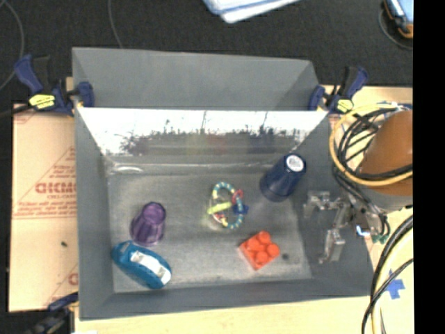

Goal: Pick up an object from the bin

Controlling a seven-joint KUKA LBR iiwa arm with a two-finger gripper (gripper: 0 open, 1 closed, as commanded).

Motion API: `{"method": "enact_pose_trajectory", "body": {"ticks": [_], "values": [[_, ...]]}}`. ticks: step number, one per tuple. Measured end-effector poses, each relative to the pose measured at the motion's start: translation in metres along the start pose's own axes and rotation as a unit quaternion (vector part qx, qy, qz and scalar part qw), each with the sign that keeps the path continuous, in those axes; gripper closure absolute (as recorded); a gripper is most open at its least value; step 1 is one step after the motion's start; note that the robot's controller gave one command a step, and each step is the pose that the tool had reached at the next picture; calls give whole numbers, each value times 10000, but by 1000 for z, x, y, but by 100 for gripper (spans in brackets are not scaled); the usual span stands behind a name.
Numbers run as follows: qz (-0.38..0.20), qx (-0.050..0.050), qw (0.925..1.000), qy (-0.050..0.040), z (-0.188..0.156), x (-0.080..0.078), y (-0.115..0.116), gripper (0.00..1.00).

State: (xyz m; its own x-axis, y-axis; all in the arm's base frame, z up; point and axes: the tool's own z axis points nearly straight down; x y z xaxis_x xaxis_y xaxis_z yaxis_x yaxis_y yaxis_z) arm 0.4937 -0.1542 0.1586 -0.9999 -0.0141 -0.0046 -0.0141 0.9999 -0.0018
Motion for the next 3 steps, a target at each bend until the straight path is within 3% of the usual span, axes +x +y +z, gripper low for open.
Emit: {"method": "enact_pose_trajectory", "body": {"ticks": [1,2,3], "values": [[-338,-4,9994,32,89,-2,66,0],[-345,-19,9994,52,92,0,68,0],[-1800,-2,9837,16,74,-33,83,0]]}}
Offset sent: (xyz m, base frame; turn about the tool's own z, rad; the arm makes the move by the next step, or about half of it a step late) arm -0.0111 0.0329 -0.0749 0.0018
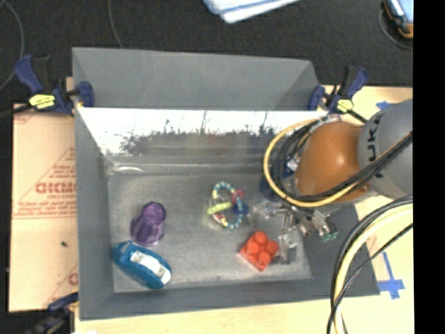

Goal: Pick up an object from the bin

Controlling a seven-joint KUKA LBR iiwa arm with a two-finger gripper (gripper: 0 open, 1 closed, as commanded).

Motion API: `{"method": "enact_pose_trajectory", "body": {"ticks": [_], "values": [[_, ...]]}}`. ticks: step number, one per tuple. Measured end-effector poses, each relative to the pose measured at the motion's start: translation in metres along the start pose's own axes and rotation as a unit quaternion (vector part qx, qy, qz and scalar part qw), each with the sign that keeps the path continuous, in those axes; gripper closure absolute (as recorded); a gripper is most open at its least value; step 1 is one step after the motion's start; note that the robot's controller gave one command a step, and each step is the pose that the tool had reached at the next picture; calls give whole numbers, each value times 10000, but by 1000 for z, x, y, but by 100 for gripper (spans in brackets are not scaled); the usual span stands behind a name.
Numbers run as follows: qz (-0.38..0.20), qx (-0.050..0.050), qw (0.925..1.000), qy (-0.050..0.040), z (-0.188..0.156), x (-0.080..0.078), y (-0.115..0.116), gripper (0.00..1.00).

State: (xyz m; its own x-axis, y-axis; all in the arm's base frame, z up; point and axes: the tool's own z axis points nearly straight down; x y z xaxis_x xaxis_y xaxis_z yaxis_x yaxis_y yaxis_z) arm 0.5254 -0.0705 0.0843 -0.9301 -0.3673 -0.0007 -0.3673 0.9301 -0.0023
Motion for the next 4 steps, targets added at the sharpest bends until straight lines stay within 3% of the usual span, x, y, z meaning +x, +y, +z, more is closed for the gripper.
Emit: {"method": "enact_pose_trajectory", "body": {"ticks": [1,2,3,4], "values": [[1181,-17,9930,10,10,31,28,0],[374,10,9993,-18,13,22,-4,0],[1119,-3,9937,-23,13,11,4,0],[1347,-5,9909,-21,14,6,11,0]]}}
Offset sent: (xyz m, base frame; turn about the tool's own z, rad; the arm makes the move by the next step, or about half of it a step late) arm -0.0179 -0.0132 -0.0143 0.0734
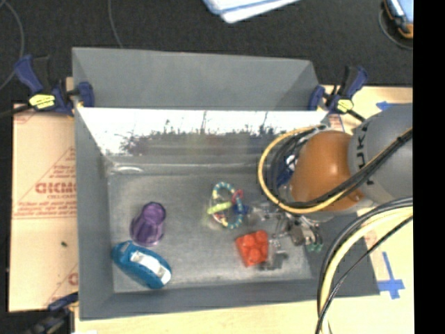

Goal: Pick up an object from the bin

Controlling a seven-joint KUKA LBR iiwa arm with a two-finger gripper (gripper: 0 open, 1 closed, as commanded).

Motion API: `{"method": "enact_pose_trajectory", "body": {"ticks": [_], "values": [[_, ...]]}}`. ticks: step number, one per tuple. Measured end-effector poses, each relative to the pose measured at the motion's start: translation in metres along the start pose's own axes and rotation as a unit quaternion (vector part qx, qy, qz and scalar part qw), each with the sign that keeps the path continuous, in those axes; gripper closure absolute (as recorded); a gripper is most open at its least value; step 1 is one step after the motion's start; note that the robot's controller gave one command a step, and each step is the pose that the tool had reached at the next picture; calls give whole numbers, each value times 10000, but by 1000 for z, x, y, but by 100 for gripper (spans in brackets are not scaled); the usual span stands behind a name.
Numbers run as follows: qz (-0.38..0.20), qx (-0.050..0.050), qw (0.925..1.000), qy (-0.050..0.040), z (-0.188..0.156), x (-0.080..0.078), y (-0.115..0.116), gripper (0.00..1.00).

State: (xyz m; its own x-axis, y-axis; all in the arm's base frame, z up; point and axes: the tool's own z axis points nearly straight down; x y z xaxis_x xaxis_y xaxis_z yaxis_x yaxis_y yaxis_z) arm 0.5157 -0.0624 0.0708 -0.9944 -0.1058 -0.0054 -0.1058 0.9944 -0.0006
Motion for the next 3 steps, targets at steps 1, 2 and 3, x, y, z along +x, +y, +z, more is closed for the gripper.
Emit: {"method": "enact_pose_trajectory", "body": {"ticks": [1,2,3], "values": [[-716,15,9974,-37,-1,32,3,100],[-727,15,9973,-38,-1,32,3,100],[-705,20,9975,-55,-1,31,14,100]]}}
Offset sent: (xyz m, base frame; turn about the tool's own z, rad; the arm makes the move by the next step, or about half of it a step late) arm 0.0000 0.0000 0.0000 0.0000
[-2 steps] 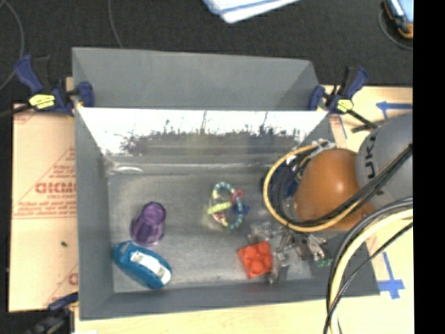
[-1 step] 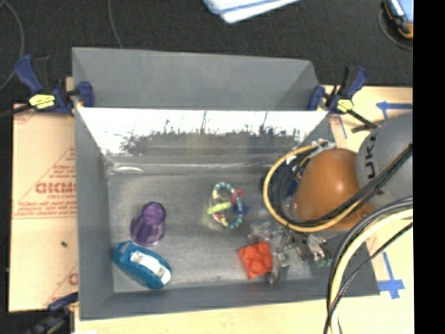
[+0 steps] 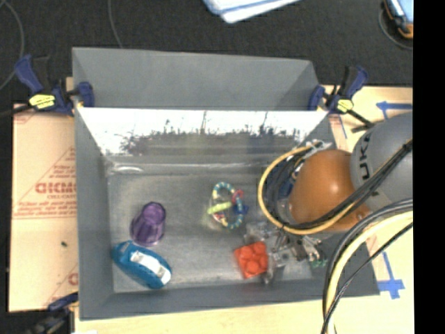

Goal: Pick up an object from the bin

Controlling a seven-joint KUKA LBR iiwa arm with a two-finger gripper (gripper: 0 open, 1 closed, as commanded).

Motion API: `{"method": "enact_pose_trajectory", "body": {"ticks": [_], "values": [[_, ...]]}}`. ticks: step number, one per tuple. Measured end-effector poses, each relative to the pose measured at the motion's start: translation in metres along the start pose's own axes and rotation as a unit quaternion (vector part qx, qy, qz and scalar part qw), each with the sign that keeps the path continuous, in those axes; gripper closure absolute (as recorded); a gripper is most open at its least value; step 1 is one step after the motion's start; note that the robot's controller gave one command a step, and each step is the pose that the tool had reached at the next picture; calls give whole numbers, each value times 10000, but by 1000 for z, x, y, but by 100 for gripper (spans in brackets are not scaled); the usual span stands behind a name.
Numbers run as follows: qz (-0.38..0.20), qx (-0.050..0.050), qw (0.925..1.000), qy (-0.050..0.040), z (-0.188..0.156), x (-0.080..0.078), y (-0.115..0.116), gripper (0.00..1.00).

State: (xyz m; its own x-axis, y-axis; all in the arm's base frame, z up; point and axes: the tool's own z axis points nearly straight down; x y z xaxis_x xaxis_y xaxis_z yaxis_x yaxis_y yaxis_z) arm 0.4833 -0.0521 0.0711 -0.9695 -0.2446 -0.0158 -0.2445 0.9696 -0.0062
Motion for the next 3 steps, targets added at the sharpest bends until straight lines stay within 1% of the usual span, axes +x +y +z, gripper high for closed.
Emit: {"method": "enact_pose_trajectory", "body": {"ticks": [1,2,3], "values": [[-123,6,9999,-5,1,-4,7,100],[-99,0,10000,-9,0,-6,21,100],[-286,16,9996,-21,1,-12,25,100]]}}
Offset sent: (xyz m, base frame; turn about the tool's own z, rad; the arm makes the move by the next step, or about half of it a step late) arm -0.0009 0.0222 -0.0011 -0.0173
